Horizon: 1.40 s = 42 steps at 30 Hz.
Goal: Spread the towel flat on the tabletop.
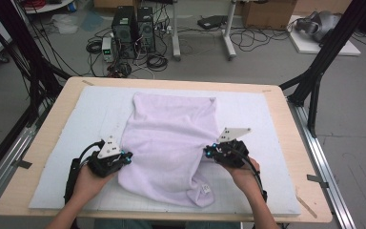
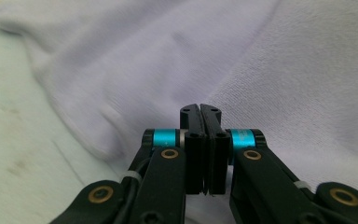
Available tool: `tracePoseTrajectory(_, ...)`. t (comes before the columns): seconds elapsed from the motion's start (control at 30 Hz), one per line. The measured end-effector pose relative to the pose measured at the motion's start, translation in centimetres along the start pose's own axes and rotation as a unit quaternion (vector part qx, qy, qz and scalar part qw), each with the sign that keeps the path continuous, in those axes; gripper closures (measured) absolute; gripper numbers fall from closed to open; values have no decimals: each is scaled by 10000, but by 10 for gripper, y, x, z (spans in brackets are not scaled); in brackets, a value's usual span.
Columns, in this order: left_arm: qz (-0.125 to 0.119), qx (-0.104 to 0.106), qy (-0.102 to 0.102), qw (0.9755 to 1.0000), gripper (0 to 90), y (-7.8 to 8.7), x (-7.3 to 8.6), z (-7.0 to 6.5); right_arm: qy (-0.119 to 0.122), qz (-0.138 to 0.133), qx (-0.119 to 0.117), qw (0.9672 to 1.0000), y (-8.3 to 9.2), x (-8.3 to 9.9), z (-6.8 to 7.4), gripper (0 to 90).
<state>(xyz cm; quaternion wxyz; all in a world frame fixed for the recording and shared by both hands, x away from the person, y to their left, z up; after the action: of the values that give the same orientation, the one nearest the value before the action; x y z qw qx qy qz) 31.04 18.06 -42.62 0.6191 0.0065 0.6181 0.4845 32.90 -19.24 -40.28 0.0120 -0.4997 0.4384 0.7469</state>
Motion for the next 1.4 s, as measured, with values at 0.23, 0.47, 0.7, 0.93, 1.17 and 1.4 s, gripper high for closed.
tracePoseTrajectory(0.23,-38,-318,551,9980,880,-33,-16,42,-586,268,374,9972,-30,-14,-43,851)
tracePoseTrajectory(0.47,64,-281,833,9961,739,-37,-16,54,-823,449,343,9950,-43,-6,-58,700)
tracePoseTrajectory(0.7,-266,6,550,9981,623,9,-18,30,-335,-106,147,9993,4,1,-27,631)
tracePoseTrajectory(0.93,-41,584,194,9981,550,8,2,-19,81,177,-259,9995,3,29,11,576)
tracePoseTrajectory(1.17,-85,788,-86,9968,525,4,6,-45,46,334,-636,9974,-4,52,27,585)
tracePoseTrajectory(1.4,-407,500,14,9979,513,18,3,-40,43,366,-727,9967,-8,60,33,585)
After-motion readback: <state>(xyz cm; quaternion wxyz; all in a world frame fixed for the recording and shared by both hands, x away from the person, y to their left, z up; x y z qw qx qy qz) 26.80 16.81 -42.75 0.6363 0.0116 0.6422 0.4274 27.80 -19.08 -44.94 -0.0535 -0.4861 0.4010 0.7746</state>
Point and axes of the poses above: each handheld gripper's, and its own axes: y roughly backward along the jaws, x roughly out of its underside, z roughly to its left, the point moved 2 cm from there along -y, roughly forward along the jaws, and after that the axes turned 9 degrees about -y, right-handed, at the moved point
